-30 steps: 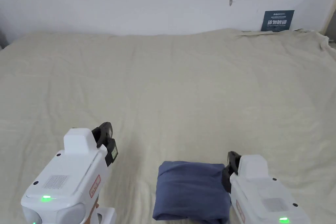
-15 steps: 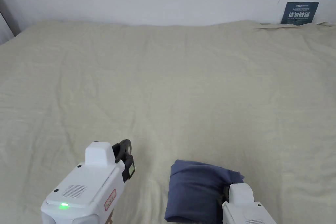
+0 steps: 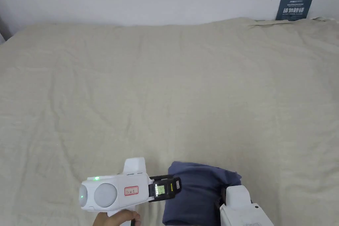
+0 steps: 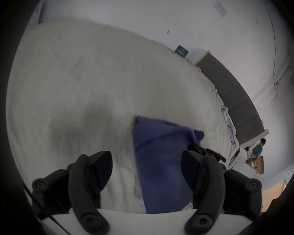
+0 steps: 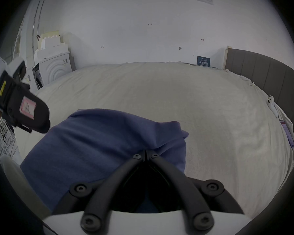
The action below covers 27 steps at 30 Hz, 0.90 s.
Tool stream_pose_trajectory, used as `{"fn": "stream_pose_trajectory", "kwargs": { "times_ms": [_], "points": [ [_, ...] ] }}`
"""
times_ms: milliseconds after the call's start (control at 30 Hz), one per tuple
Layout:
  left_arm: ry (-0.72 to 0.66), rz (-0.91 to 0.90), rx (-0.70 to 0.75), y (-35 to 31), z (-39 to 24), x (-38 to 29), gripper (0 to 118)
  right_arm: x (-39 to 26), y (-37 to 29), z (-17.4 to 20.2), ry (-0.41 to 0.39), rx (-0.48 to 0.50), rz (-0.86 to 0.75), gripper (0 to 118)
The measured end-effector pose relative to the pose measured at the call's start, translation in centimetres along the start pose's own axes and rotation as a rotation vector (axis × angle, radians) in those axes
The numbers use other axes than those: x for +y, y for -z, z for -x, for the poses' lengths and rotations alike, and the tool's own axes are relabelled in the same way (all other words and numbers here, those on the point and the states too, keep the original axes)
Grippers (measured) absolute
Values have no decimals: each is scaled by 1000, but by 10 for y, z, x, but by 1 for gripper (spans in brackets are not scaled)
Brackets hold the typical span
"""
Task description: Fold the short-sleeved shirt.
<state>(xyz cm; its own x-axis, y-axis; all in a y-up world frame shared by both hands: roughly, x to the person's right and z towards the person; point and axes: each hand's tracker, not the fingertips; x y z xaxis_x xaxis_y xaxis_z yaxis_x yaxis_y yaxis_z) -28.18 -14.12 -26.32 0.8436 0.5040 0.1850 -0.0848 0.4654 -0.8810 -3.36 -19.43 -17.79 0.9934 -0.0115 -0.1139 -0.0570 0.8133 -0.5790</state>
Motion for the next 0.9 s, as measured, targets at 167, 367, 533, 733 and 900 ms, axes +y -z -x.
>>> {"fn": "stream_pose_trajectory", "kwargs": {
  "times_ms": [167, 367, 533, 733, 900],
  "points": [
    [-44, 108, -47, 28, 7, 8, 89, -2, 2, -6, 5, 10, 3, 0],
    [-102, 167, -122, 39, 11, 14, 49, -2, 3, -9, 8, 23, 6, 0],
    [-66, 188, -85, 42, 7, 9, 33, 4, -2, -6, 8, 31, 9, 0],
    [11, 113, -59, 38, -3, 1, 27, 13, -2, -18, -29, 59, 24, 0],
    [40, 69, -68, 18, -8, 8, 24, 47, -39, -34, -24, 43, -120, 0]
  ]
}}
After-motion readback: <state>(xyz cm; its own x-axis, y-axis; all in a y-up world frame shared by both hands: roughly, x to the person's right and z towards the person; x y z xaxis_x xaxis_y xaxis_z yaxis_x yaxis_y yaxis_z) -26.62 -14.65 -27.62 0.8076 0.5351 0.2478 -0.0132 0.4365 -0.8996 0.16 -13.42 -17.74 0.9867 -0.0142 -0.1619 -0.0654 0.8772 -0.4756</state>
